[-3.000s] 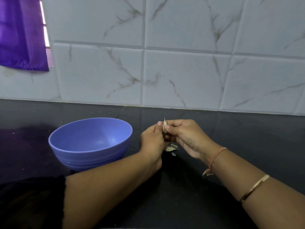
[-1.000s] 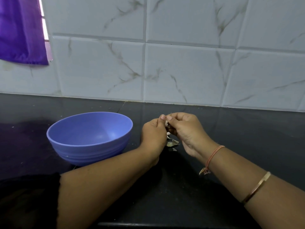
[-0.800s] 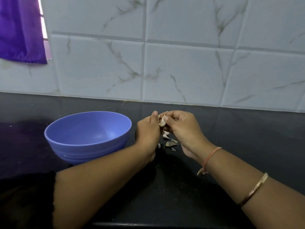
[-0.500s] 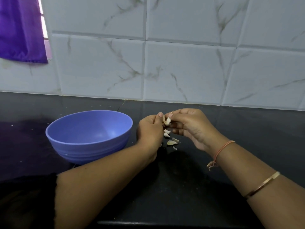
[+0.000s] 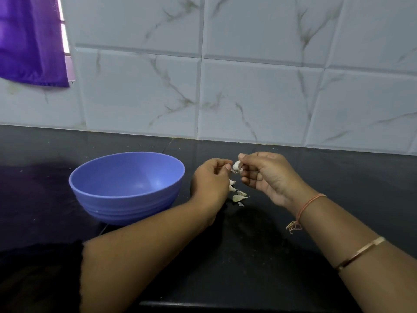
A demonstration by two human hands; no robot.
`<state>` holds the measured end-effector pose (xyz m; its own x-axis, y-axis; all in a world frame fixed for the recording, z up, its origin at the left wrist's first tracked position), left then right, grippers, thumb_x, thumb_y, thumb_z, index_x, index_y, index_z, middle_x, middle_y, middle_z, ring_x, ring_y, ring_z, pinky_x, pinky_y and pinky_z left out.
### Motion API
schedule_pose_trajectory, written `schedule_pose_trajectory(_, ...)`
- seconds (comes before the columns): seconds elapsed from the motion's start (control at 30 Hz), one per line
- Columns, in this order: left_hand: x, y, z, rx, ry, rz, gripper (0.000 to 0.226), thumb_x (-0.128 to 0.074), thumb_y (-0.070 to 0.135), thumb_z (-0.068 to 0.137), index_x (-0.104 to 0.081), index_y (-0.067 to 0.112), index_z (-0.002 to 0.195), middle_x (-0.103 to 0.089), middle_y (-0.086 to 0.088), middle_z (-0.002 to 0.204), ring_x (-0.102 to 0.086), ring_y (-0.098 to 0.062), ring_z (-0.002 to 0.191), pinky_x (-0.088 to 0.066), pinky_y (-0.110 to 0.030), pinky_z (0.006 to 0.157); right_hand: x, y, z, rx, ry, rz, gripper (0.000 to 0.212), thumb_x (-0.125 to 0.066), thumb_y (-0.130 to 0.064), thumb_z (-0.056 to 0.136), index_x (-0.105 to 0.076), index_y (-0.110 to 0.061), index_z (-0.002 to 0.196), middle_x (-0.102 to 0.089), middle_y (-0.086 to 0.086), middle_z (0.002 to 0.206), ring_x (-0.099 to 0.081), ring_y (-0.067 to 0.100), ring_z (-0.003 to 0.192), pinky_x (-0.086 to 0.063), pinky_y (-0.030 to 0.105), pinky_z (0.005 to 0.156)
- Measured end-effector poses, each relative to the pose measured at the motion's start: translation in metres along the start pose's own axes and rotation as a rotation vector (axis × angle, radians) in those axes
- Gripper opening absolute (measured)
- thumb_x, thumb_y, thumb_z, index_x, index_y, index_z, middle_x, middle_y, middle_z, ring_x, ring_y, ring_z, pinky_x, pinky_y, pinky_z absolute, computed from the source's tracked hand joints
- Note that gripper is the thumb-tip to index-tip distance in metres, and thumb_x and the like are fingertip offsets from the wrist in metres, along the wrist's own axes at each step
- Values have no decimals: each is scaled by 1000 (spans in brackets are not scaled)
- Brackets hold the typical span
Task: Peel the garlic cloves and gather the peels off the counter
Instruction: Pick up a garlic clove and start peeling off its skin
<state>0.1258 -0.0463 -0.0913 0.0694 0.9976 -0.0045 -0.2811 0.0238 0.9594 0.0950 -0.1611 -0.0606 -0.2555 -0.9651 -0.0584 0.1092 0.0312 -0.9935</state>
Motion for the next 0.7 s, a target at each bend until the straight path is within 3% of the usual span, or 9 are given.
schedule_pose_trajectory(0.07,-2,3,-3,-6,-38,-34,22,-52,27,93,-67,22,78,-66,-1,76,-60,-15,72,-51,-37,75,0,1,0,-5,-8,28,14,-61,-9,86,-57,-5,72,-58,7,64,-56,14,54,-52,19,51)
schedule_pose_trajectory(0.2,-4,6,-5,-15,-108,-109,8,-63,22,87,-67,17,90,-65,5,76,-55,-2,65,-45,-18,64,-1,1,1,5,-40,95,5,-59,-3,85,-57,-5,81,-63,8,68,-63,13,57,-54,22,54)
schedule_pose_trajectory(0.37,1,1,1,56,-22,-190,4,-63,15,86,-65,18,85,-65,0,75,-54,-9,65,-48,-28,70,-2,1,3,27,-113,5,11,-53,-3,90,-64,2,91,-64,12,79,-62,14,66,-56,20,63)
schedule_pose_trajectory(0.43,0,0,2,86,-17,-209,7,-62,16,87,-65,16,94,-66,-1,82,-56,-11,71,-47,-29,68,-3,0,2,52,-157,-62,12,-54,-3,89,-63,3,95,-64,12,82,-63,14,70,-55,21,66)
schedule_pose_trajectory(0.53,-3,-2,2,111,-65,-201,22,-58,20,90,-65,12,110,-68,-3,97,-60,-13,86,-49,-28,79,-3,-2,0,136,-159,-163,8,-61,-1,85,-66,-2,92,-66,7,82,-63,12,73,-55,21,68)
schedule_pose_trajectory(0.7,-4,1,0,86,-84,-179,17,-59,21,90,-71,14,99,-64,3,74,-51,-7,66,-47,-29,75,-1,-7,0,249,-73,-334,3,-64,-3,83,-67,-3,85,-66,2,75,-61,9,66,-54,17,62)
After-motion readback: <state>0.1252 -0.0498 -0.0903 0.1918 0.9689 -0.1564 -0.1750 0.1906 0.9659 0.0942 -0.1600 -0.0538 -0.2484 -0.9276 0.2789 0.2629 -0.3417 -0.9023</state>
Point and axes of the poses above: each hand's wrist, its own z-axis towards the middle knuckle, its own x-axis out of the back of the hand, y = z × x, the point moved 4 cm from there along z, towards the middle knuckle
